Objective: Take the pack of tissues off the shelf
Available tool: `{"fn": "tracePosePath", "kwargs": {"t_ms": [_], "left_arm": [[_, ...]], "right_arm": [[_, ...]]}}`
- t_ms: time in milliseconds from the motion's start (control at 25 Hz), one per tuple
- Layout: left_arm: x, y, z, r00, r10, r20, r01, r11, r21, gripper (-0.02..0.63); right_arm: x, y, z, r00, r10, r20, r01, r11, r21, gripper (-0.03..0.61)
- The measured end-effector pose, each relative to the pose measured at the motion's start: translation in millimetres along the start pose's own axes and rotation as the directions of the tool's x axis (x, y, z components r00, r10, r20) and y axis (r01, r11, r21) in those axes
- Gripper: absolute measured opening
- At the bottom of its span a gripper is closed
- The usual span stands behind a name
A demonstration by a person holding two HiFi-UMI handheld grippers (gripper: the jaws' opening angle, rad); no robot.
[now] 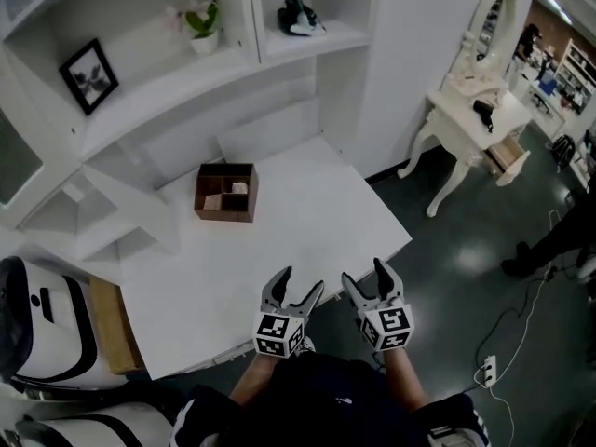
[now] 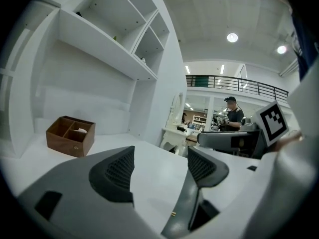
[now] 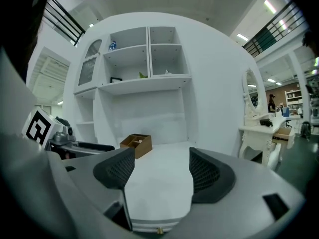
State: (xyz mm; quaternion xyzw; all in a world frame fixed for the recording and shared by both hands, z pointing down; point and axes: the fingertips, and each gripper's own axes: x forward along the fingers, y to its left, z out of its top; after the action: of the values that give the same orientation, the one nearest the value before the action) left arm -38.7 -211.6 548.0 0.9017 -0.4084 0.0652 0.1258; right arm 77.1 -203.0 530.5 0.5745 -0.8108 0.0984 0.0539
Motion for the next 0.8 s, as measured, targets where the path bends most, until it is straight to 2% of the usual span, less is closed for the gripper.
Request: {"fn": "tracePosePath", "kwargs": {"t_ms": [200,440,800], "left_arm": [[13,27,10,0.999,0.045,-0.015,-0.045,0.999,0.013,0.324],[23,38,27,0.997,0.07,-0.012,-0.07,0.998,0.002,0.324],[49,57,46,0.982,0.188,-0.012,-0.188,0.982,-0.022,0.316]], "right_arm": [[21,-1,13,1.0,0.003,0.017,-0.003,1.0,-0.003,0.333],[38,-16,25,1.0,0.008,0.012,-0.008,1.0,-0.028,0.333],[82,-31,60,0.994,0.104,0.034,-0.102,0.993,-0.065,0.333]]}}
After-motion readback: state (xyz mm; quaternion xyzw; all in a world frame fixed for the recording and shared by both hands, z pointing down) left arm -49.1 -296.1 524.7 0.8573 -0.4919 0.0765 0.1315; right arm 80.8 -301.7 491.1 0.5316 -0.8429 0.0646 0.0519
